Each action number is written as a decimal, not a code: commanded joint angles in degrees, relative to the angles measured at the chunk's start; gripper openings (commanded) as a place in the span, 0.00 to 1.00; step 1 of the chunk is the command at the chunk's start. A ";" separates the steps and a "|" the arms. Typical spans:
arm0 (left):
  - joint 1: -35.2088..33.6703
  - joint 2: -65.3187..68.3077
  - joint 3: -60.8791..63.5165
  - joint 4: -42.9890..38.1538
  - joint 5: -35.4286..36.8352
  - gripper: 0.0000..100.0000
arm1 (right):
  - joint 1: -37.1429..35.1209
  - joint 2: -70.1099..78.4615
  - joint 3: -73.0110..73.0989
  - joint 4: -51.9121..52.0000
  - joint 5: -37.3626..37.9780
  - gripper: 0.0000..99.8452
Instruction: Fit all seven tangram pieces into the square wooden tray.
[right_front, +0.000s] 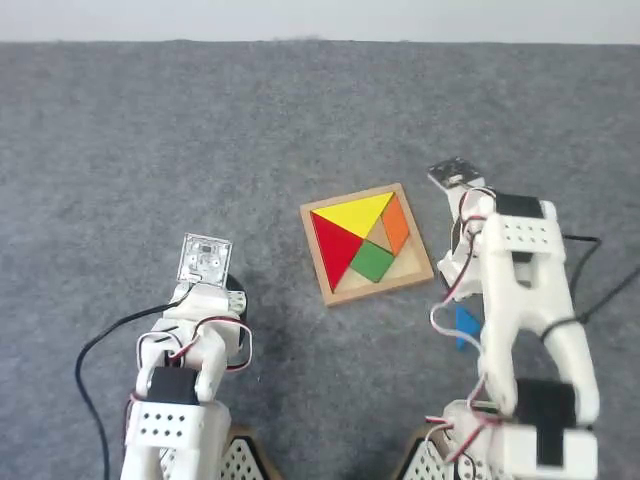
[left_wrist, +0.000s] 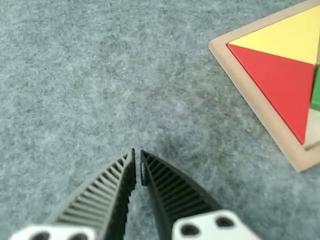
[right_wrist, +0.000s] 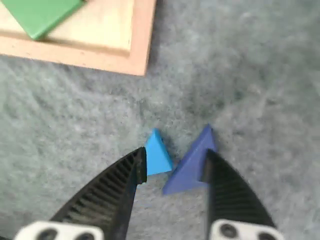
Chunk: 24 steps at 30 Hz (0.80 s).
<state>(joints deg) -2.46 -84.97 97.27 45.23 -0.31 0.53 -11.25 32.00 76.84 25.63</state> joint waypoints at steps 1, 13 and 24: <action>-0.26 -0.70 -0.48 0.44 0.44 0.02 | 0.57 -7.08 7.38 -0.57 -4.75 0.22; -0.26 -0.70 -0.48 0.44 0.44 0.02 | -1.01 1.19 19.43 -19.82 -14.51 0.17; -0.26 -0.70 -0.48 0.44 0.44 0.02 | -1.19 8.75 12.22 -17.01 -14.51 0.16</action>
<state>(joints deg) -2.46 -84.97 97.27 45.23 -0.31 0.26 -4.57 46.51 60.57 11.82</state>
